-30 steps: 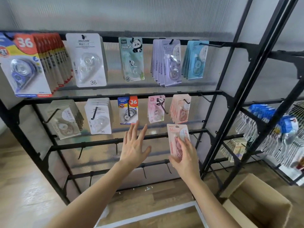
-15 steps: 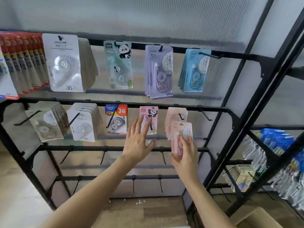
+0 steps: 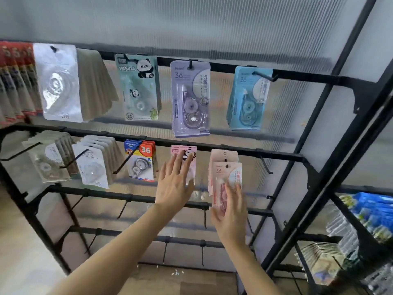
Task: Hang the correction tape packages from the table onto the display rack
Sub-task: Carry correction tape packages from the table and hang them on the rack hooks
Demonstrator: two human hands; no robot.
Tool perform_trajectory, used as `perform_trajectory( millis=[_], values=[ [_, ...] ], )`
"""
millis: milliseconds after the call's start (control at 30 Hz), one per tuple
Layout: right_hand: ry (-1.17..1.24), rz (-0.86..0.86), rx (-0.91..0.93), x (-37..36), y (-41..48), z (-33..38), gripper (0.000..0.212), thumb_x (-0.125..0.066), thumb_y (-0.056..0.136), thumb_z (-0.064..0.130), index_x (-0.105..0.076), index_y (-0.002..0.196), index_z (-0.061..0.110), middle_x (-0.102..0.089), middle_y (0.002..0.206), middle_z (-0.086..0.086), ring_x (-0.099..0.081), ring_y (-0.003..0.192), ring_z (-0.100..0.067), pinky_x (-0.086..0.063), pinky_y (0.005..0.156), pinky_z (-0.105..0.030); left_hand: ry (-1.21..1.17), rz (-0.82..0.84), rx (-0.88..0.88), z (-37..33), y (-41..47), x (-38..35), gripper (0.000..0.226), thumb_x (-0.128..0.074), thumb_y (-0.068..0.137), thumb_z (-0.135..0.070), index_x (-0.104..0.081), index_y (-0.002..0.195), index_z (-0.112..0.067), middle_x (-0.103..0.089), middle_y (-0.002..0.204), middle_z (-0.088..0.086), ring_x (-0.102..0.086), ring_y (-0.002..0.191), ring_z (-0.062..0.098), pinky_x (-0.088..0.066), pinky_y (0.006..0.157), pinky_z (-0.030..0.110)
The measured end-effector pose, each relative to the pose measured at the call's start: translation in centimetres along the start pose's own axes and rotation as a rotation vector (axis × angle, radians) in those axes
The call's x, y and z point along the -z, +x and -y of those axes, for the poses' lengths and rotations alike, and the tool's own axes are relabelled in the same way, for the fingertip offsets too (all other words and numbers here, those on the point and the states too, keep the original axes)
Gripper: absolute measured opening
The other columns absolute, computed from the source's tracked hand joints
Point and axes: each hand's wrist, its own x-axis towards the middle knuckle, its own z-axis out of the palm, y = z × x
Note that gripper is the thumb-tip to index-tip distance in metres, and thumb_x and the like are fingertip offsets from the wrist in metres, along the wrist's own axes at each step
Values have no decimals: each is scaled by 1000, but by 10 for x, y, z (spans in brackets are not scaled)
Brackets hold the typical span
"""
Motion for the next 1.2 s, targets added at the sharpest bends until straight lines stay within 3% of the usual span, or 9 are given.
perform_trajectory(
  millis=[100,233,367,567,767,1033,1200],
  values=[
    [17,-16,-2,-4,0,-6,82,-79,74,20,-34,142,22,-32,149,-19,-29,138,-37,-37,103,-58,-11,-17,9,0,-1,2,65,-38,98,-32,0,151,-24,3,160,0,4,147,17,1,119,38],
    [-20,3,-18,-9,-8,-12,83,-83,71,20,-36,139,18,-36,145,-25,-37,131,-46,-43,94,-63,41,-9,37,0,-1,0,64,-32,99,-33,4,151,-24,5,160,0,7,147,16,2,119,37],
    [-61,76,-46,-12,9,-19,79,-82,71,23,-45,140,11,-35,146,-24,-36,132,-45,-41,97,-63,55,1,51,-1,0,0,64,-32,100,-33,6,151,-26,7,160,0,6,147,16,2,119,37],
    [-212,262,-110,-21,47,-19,87,-72,80,38,-22,150,23,-15,155,-17,-21,140,-37,-33,108,-52,185,77,66,-3,0,1,68,-27,102,-34,29,138,-25,20,157,4,16,145,22,9,117,40],
    [-222,309,-88,-25,52,-17,88,-70,83,17,-15,151,32,-1,156,-18,-15,142,-38,-43,104,-47,253,165,55,-4,-1,3,67,-25,102,-34,31,137,-19,27,154,8,24,142,26,10,118,45],
    [-351,362,-88,-10,45,-2,81,-61,89,34,-10,152,26,6,158,-15,-12,143,-35,-37,109,-45,248,173,-22,-1,-8,18,79,-32,100,-34,41,128,-26,35,147,5,26,140,25,14,114,43],
    [-362,442,-128,-1,20,14,75,-54,93,33,-8,152,24,6,158,-12,-6,146,-30,-30,112,-41,210,153,-1,8,-39,26,78,-33,98,-33,33,139,-28,31,150,2,22,143,24,12,116,41]
  ],
)
